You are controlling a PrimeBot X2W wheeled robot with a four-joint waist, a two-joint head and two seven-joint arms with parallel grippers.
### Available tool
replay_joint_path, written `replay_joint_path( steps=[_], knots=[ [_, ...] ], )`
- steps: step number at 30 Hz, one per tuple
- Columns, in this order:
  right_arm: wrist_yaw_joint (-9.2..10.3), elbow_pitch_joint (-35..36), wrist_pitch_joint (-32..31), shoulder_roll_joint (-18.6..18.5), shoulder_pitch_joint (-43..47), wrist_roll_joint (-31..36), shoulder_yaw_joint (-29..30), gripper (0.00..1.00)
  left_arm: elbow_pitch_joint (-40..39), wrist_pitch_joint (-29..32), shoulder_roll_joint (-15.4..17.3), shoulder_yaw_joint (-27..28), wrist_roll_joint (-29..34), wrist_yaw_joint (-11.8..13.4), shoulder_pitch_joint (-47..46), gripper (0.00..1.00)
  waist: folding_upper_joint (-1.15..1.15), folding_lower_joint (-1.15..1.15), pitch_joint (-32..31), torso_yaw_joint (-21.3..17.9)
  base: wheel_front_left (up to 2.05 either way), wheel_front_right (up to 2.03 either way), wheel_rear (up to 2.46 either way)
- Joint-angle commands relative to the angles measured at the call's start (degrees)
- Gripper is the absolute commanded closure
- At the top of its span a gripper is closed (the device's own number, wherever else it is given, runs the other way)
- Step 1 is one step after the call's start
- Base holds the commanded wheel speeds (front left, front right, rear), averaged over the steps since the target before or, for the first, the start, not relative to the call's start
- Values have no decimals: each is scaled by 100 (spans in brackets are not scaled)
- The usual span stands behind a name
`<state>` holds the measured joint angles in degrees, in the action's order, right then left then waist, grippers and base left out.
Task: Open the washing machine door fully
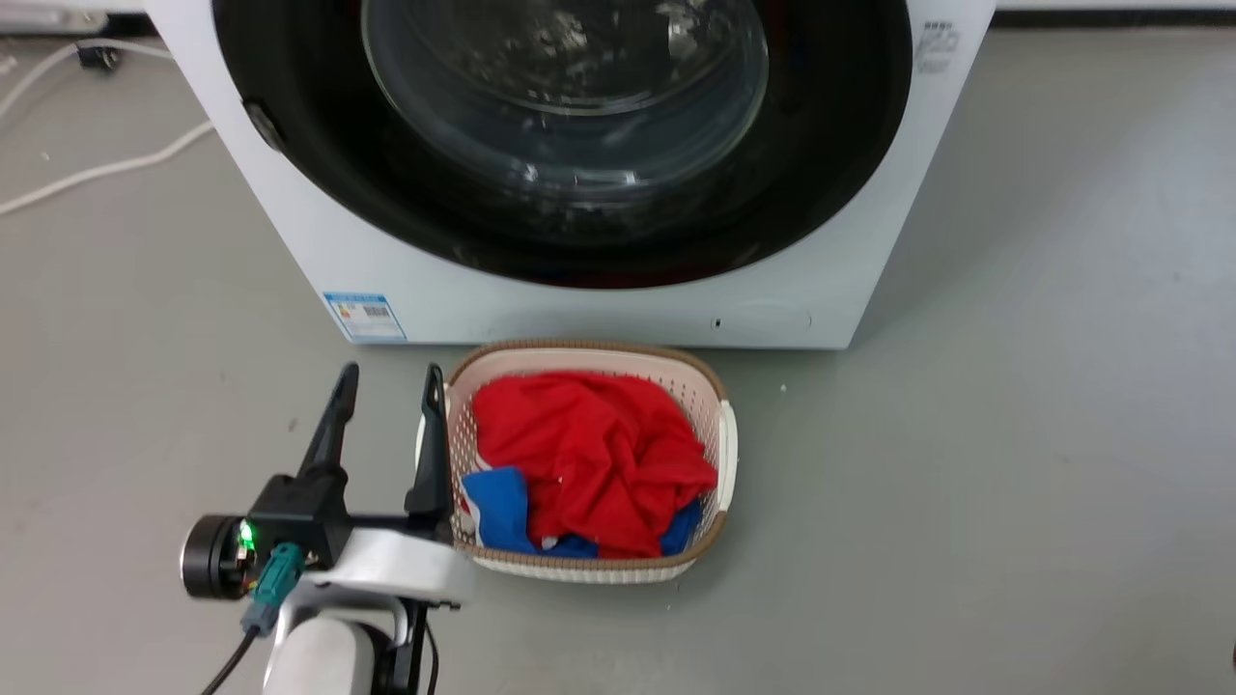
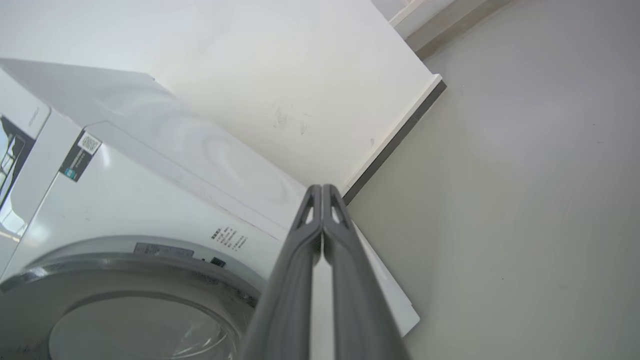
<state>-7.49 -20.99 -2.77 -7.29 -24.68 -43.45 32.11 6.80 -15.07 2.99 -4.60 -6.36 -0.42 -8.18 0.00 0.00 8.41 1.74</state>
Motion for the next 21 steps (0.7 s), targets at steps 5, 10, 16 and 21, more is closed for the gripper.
replay_joint_path(
  steps=[5, 10, 16, 21],
  knots=[
    [-1, -856, -938, -284, -1194, -1062, 392, 100, -250, -15, -7, -79, 9, 111, -339, 0, 0, 0, 681, 133, 0, 0, 0],
    [-1, -1521, -2074, -536, -2199, -1743, 537, 100, -360, -15, -9, -224, -70, 198, -562, 0, 0, 0, 1035, 227, 0, 0, 0],
    [-1, -2005, -3348, -674, -3148, -2101, 403, 100, -401, -15, -10, -396, -94, 251, -745, 0, 0, 0, 1284, 322, 0, 0, 0],
    [-1, -2169, -4015, -700, -3778, -2095, 282, 100, -429, -15, -12, -541, -134, 297, -900, 0, 0, 0, 1478, 439, 0, 0, 0]
  ],
)
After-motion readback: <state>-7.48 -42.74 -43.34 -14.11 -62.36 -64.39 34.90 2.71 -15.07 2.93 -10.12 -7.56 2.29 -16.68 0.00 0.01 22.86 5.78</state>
